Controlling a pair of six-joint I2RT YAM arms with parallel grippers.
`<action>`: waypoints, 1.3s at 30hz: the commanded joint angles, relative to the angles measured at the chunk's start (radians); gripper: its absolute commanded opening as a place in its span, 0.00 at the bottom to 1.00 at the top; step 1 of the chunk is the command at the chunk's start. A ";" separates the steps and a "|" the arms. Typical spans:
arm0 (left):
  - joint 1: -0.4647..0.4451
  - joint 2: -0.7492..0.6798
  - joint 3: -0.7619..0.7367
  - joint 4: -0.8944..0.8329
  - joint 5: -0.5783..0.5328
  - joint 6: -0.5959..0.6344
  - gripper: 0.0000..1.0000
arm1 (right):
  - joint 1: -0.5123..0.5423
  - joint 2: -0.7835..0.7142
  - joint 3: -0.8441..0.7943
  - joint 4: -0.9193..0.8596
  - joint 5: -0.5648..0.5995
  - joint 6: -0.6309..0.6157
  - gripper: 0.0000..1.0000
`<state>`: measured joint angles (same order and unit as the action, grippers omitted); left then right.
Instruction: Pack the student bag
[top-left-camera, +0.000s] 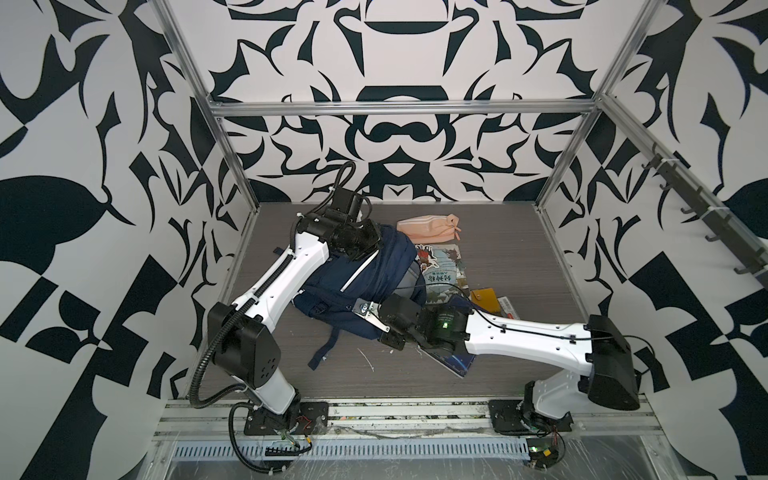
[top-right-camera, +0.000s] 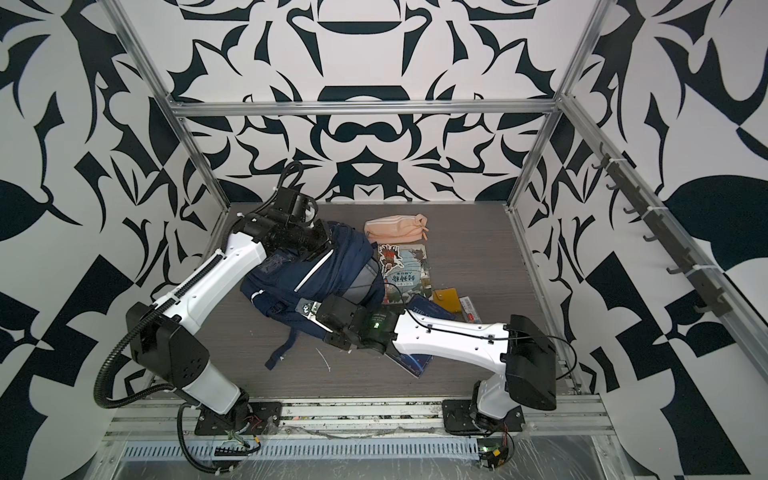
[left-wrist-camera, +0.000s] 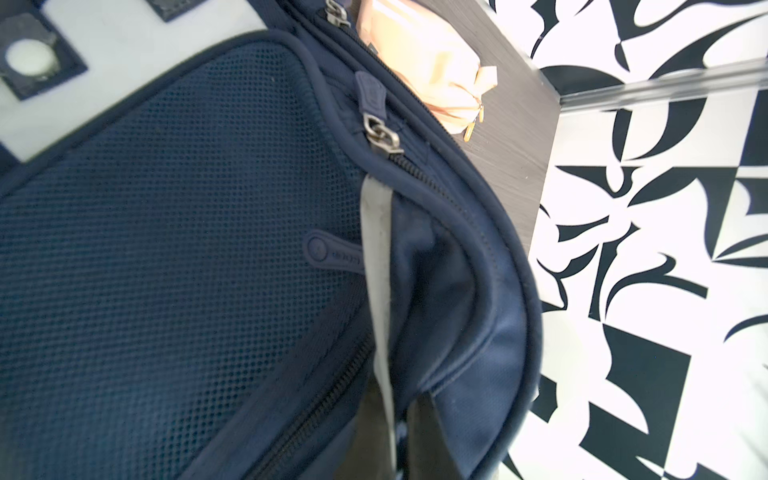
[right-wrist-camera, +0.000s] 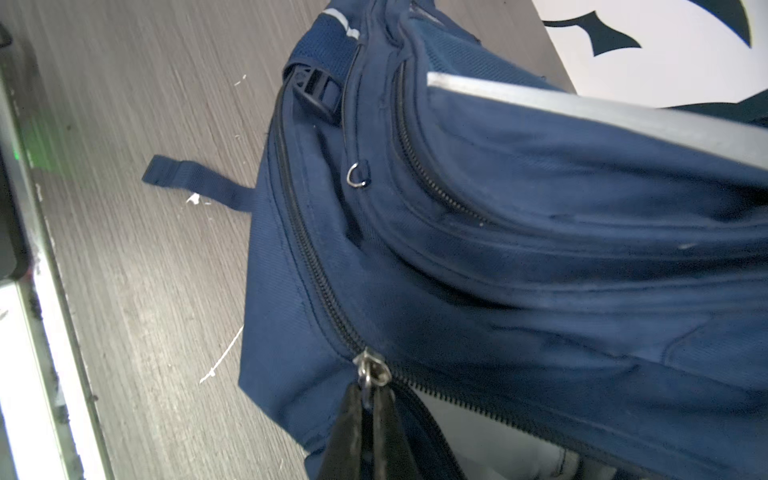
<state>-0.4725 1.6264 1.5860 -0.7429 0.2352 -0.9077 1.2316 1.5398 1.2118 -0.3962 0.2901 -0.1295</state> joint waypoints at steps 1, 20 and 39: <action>0.016 -0.039 0.021 0.180 -0.032 -0.107 0.00 | 0.049 0.028 0.105 -0.050 -0.025 0.068 0.00; 0.009 0.060 -0.038 0.243 -0.097 -0.262 0.00 | 0.072 0.081 0.195 -0.195 0.062 0.210 0.00; -0.016 0.028 -0.124 0.503 -0.054 -0.508 0.00 | -0.010 0.065 -0.119 0.453 -0.327 0.285 0.00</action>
<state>-0.4828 1.6974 1.4612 -0.4377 0.1761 -1.2995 1.2060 1.6188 1.0760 -0.1360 0.1360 0.1444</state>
